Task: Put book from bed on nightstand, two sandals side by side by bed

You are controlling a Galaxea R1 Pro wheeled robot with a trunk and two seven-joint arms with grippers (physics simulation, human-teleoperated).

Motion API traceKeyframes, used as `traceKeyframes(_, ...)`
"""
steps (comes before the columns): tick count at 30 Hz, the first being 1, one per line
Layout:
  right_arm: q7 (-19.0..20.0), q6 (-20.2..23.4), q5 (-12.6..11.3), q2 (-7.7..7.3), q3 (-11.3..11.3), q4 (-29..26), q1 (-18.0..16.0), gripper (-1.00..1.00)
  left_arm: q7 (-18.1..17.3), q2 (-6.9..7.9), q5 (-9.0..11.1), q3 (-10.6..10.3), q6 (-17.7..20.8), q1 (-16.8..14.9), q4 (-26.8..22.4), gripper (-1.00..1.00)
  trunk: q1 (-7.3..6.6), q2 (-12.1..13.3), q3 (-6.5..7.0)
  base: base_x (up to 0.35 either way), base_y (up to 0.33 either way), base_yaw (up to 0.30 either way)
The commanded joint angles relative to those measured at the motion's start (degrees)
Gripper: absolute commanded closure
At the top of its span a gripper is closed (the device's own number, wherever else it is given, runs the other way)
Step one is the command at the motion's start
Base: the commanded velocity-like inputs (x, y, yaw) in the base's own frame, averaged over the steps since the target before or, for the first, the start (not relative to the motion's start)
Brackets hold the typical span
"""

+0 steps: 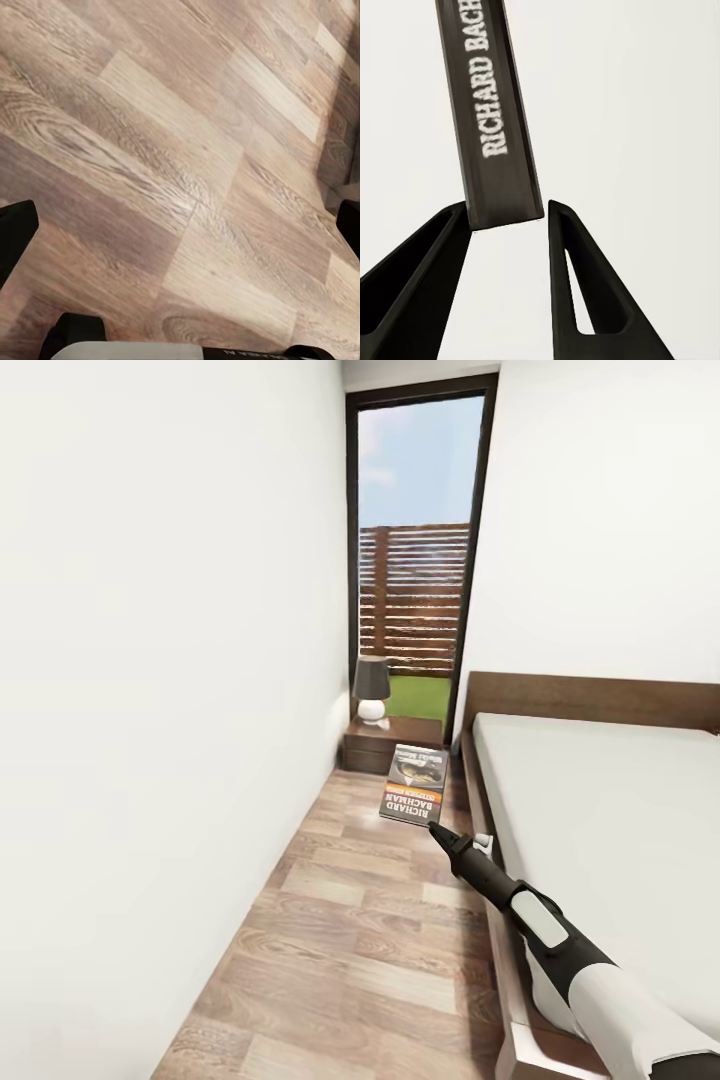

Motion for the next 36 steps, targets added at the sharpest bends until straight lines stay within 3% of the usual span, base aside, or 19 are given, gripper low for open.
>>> traceKeyframes(1, 0.08, 0.41, -0.8, -0.05, 0.23, 0.0, -0.07, 1.0, -0.15, -0.01, -0.02, 0.05, -0.31, -0.04, 0.09, -1.0, 0.02, -0.03, -0.06, 0.202, 0.197, -0.097)
traceKeyframes(15, 0.08, 0.41, -0.87, -0.04, 0.23, 0.0, -0.07, 1.0, -0.13, -0.08, -0.02, 0.04, -0.31, -0.04, 0.1, -1.0, 0.02, -0.03, -0.06, 0.209, 0.161, -0.096)
traceKeyframes(36, 0.08, 0.42, -0.79, -0.12, 0.21, 0.0, -0.07, 1.0, -0.02, -0.17, -0.02, 0.05, -0.31, -0.04, 0.1, -1.0, 0.02, -0.03, -0.06, 0.193, 0.012, -0.124)
